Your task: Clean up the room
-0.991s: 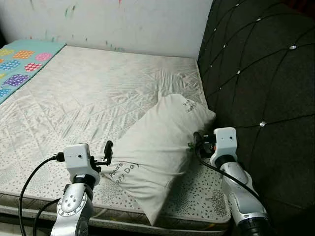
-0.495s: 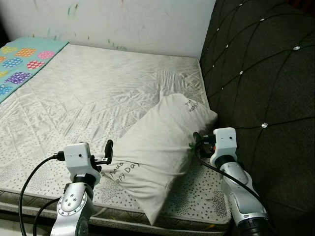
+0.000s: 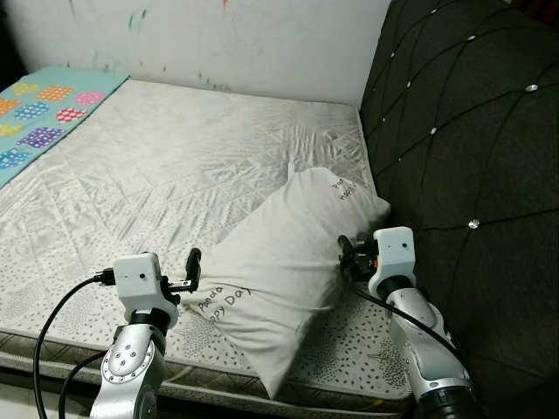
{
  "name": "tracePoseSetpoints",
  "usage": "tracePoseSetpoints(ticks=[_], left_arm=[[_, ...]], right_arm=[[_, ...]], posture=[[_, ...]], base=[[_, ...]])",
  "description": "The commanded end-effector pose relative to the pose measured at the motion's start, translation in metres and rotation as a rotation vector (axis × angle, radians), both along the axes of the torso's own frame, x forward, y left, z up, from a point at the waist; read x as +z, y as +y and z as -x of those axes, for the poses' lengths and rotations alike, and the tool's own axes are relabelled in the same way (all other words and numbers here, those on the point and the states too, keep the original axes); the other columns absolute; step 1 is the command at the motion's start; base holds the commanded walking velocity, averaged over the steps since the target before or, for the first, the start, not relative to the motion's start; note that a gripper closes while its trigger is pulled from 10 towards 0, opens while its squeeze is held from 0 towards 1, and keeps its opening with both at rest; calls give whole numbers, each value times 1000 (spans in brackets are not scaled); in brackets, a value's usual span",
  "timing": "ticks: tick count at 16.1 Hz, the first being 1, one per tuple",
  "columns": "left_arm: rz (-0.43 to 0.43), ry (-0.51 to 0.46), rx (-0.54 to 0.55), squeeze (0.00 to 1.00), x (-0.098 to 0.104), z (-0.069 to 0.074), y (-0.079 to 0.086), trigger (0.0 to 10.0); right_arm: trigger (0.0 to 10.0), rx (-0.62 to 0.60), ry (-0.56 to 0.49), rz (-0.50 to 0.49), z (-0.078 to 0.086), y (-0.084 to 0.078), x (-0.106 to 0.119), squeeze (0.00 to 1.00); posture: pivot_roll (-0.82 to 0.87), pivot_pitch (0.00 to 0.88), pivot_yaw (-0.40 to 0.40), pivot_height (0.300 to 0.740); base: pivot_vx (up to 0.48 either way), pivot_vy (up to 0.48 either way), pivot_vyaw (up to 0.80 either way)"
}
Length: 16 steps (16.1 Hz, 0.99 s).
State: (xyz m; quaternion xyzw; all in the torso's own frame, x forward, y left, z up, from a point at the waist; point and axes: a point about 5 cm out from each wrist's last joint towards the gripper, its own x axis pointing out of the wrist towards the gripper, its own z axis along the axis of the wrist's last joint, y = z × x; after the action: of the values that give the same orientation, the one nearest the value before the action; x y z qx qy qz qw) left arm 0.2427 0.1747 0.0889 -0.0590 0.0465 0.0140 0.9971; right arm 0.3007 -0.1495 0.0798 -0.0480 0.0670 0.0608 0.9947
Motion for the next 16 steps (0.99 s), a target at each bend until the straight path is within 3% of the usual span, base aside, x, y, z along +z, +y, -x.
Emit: tracePoseSetpoints(ticks=[1,11,16], left_arm=[[-4,-6,-12,0,3,-1,-3,10000],[-12,-8,-12,0,3,-1,-4,10000],[-22,1,12,0,2,-1,-1,10000]], right_arm=[[10000,-3,1,0,0,-2,1,0],[10000,21,3,1,-1,1,0,0],[10000,42,7,10,-3,2,0,0]], posture=[[-56,0,-46,682],[-53,0,-51,574],[-53,0,-51,574]], base=[[0,0,0],[0,0,0],[0,0,0]])
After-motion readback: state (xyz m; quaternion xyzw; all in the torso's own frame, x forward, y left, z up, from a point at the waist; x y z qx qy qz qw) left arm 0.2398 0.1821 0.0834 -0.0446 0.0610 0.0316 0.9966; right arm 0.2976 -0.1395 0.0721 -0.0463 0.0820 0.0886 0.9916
